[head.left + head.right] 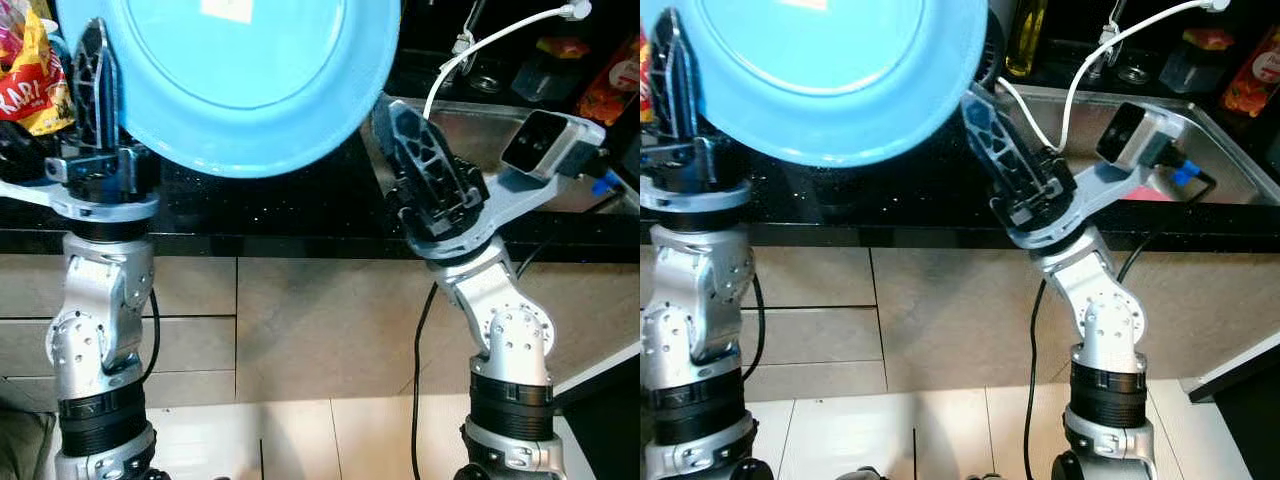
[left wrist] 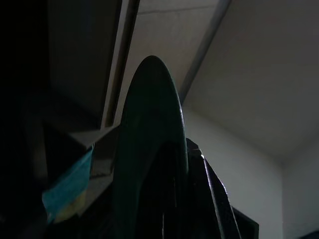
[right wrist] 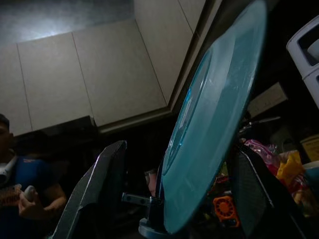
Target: Kitchen organization
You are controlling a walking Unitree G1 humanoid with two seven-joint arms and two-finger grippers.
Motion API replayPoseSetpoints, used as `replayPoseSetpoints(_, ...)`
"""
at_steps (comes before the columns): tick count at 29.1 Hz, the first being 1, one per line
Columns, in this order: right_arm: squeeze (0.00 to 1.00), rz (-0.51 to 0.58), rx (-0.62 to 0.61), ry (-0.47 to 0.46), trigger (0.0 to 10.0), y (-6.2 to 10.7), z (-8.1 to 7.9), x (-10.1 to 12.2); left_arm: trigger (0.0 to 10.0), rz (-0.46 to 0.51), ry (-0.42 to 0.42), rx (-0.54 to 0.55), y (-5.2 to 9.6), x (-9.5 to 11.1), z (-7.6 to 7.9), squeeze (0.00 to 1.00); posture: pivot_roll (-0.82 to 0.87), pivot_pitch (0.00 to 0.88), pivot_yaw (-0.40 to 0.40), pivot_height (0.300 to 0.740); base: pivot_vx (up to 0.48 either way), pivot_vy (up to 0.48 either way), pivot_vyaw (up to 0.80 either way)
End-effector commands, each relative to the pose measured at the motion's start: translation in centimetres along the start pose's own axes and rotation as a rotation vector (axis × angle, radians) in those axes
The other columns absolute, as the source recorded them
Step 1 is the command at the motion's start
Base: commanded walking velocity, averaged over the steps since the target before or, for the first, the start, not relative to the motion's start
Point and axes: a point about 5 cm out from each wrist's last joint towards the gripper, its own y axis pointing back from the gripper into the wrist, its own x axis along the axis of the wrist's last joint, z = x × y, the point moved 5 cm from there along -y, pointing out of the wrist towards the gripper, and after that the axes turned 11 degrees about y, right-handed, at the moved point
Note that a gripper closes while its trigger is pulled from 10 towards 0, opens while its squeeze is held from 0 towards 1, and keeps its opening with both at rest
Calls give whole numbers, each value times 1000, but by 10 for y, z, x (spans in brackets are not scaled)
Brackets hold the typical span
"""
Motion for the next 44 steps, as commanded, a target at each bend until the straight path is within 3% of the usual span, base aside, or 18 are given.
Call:
replayPoseSetpoints(1, 0, -25, 22, 31, 10000, -4, -6, 1, 0, -2, 24, 9, 3, -5, -6, 0, 121, 47, -64, 740, 0, 0, 0)
replayPoseSetpoints(6, 0, -80, 12, 48, 10000, -4, -4, -8, 0, -4, 32, 9, 4, -6, -7, 0, 120, 44, -64, 740, 0, 0, 0)
replayPoseSetpoints(7, 0, -83, 15, 43, 4941, -4, -4, -10, 0, -15, 34, 9, 4, -9, -8, 0, 120, 42, -64, 740, 0, 0, 0)
replayPoseSetpoints(8, 0, -78, 21, 38, 4941, -4, -6, -10, 0, -18, 36, 9, 4, -10, -8, 0, 119, 42, -63, 740, 0, 0, 0)
replayPoseSetpoints(9, 0, -72, 27, 33, 0, -5, -6, -9, 0, -20, 37, 10, 4, -11, -8, 0, 119, 42, -62, 740, 0, 0, 0)
replayPoseSetpoints(29, 0, -31, -16, 44, 0, -2, 0, -2, 0, -85, -44, 130, 20, -17, -34, 0, 117, 48, -54, 740, 0, 0, 0)
replayPoseSetpoints(30, 0, -27, -22, 47, 0, -2, 1, -1, 0, -84, -50, 139, 19, -16, -36, 90, 116, 49, -53, 740, 0, 0, 0)
replayPoseSetpoints(31, 0, -27, -22, 47, 0, -2, 1, -1, 0, -84, -50, 139, 19, -16, -36, 90, 116, 49, -53, 740, 0, 0, 0)
replayPoseSetpoints(32, 0, -18, -36, 52, 0, -2, 3, 1, 7333, -89, -72, 165, 19, -15, -39, 1000, 116, 49, -54, 740, 0, 0, 0)
replayPoseSetpoints(33, 0, -8, -56, 60, 0, -2, 7, 3, 10000, -102, -85, 168, 18, -14, -38, 1000, 117, 51, -54, 740, 0, 0, 0)
replayPoseSetpoints(39, 0, 70, -172, 84, 0, -2, 29, 19, 10000, -139, -221, 151, 6, -1, -25, 1000, 124, 59, -58, 740, 0, 0, 0)
replayPoseSetpoints(43, 0, 84, -194, 91, 0, -2, 33, 23, 10000, -153, -249, 143, 4, 1, -21, 1000, 126, 62, -60, 740, 0, 0, 0)
replayPoseSetpoints(44, 0, 110, -255, 109, 0, 1, 45, 30, 10000, -189, -310, 147, 4, 3, -17, 1000, 130, 68, -61, 740, 0, 0, 0)
